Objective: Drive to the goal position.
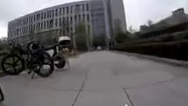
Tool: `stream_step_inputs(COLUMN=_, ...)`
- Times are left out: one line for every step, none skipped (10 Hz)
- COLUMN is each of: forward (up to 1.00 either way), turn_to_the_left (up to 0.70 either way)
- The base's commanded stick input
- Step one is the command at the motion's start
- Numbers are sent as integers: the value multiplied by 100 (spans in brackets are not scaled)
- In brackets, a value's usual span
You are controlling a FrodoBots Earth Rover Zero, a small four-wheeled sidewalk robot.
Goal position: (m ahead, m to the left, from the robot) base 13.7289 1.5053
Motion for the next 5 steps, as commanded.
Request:
stream_step_inputs(forward=85, turn_to_the_left=-34)
stream_step_inputs(forward=85, turn_to_the_left=-34)
stream_step_inputs(forward=85, turn_to_the_left=-34)
stream_step_inputs(forward=85, turn_to_the_left=-34)
stream_step_inputs(forward=85, turn_to_the_left=-34)
